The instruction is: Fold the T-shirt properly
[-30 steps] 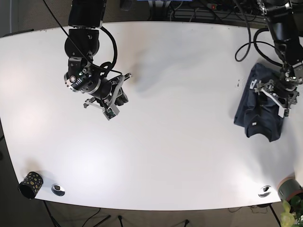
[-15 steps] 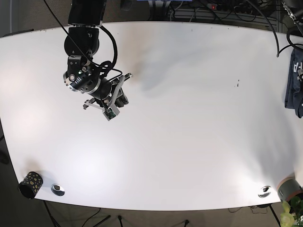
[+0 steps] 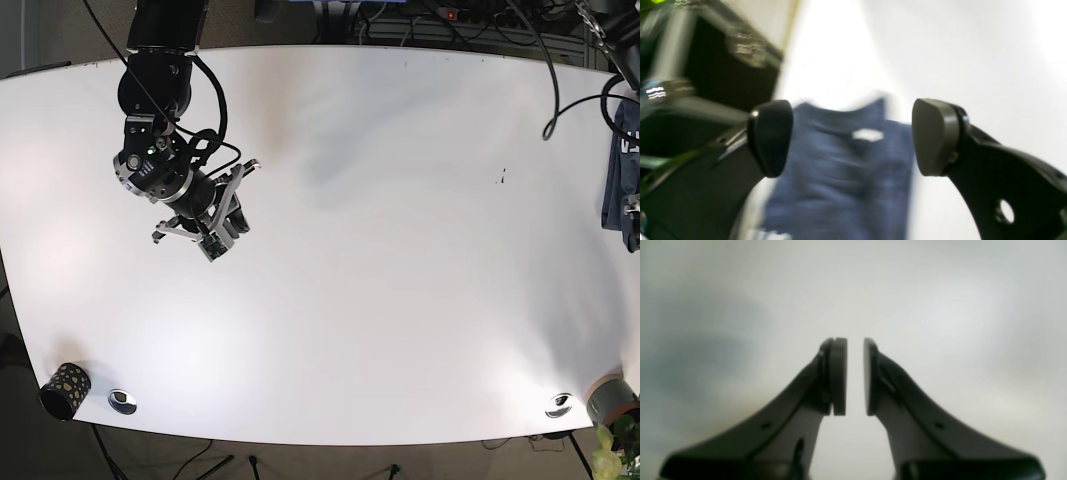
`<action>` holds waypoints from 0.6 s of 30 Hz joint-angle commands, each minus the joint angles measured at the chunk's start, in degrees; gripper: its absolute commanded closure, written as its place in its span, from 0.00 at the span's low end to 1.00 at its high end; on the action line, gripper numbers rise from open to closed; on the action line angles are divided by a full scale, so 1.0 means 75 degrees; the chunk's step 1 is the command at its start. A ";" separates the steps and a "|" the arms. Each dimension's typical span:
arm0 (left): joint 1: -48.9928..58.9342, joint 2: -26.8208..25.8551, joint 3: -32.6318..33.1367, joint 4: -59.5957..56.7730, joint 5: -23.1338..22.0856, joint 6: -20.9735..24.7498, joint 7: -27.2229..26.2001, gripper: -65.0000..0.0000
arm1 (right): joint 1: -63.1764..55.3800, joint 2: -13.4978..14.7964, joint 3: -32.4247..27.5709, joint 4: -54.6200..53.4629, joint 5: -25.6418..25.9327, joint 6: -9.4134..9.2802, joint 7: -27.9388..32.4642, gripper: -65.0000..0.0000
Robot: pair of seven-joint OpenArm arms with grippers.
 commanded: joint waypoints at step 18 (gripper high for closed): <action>0.0722 0.2777 0.2965 0.2015 0.0003 0.2854 -0.2646 0.20 | 0.0031 0.1073 0.0005 -0.1517 0.0021 -0.1141 0.4759 0.88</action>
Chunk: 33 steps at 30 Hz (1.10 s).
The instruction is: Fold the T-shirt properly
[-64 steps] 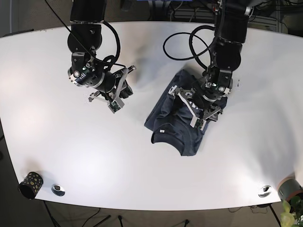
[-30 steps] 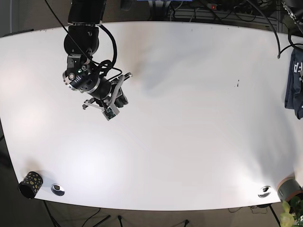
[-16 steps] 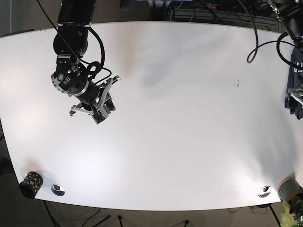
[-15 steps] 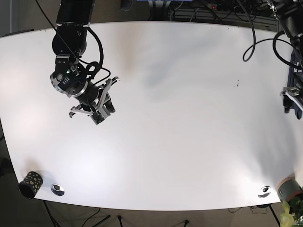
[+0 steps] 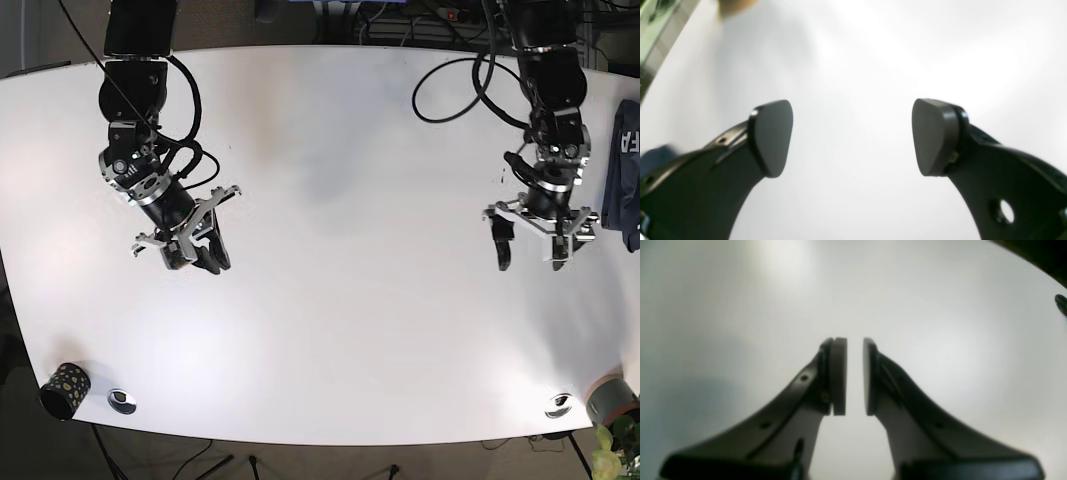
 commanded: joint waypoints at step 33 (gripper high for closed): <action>0.5857 0.1957 0.1386 0.2571 0.1407 0.1409 -0.2092 0.21 | -0.6015 0.0381 0.1197 0.1289 0.1287 -0.0774 0.2279 0.89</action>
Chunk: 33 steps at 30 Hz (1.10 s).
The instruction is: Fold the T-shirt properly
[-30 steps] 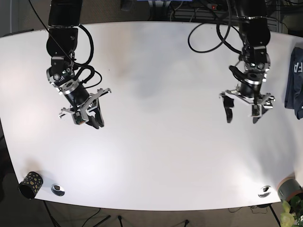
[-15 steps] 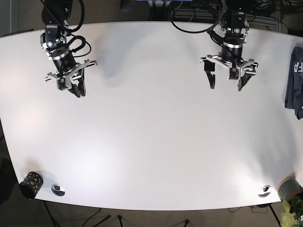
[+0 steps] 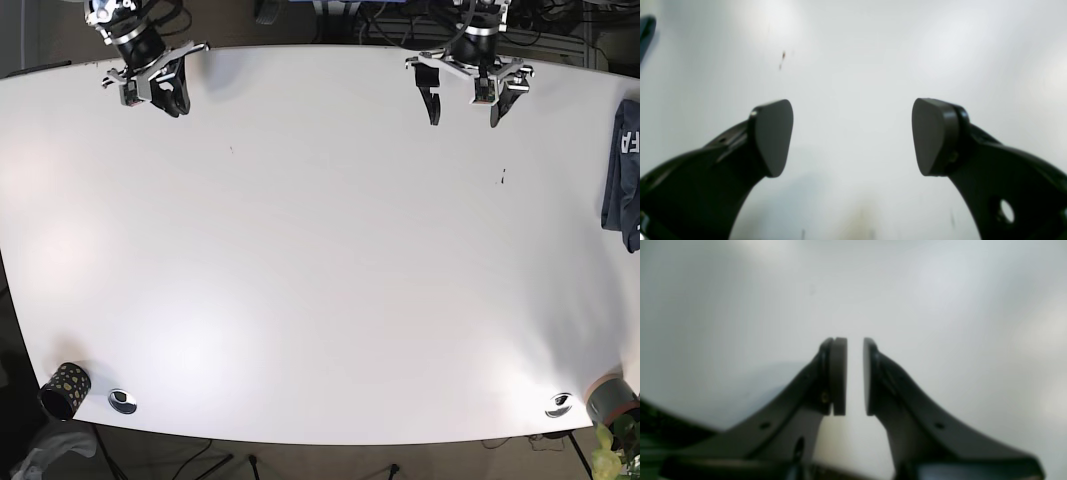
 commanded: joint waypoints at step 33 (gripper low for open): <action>0.1062 -0.0060 0.0464 -0.3183 -0.0798 0.0555 0.1127 0.20 | -0.1733 0.0122 -0.1317 -0.2471 0.0084 0.0010 0.0213 0.89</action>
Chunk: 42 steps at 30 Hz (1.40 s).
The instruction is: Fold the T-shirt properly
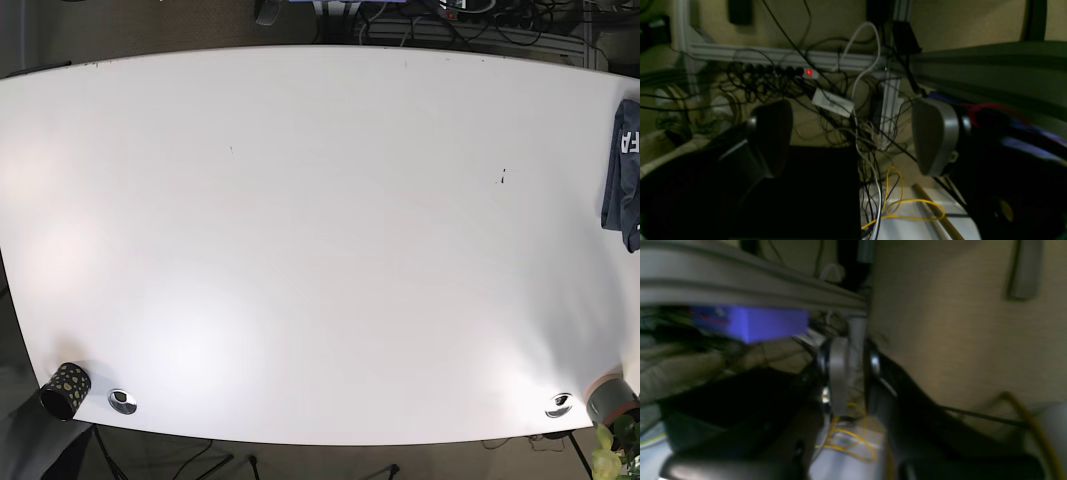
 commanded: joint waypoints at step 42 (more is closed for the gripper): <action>-0.5201 -0.0467 0.0033 -0.8910 -0.0014 -0.0365 -0.1879 0.20 | 0.4702 -0.0142 -0.0816 -0.6134 -0.0007 -0.0005 0.0021 0.88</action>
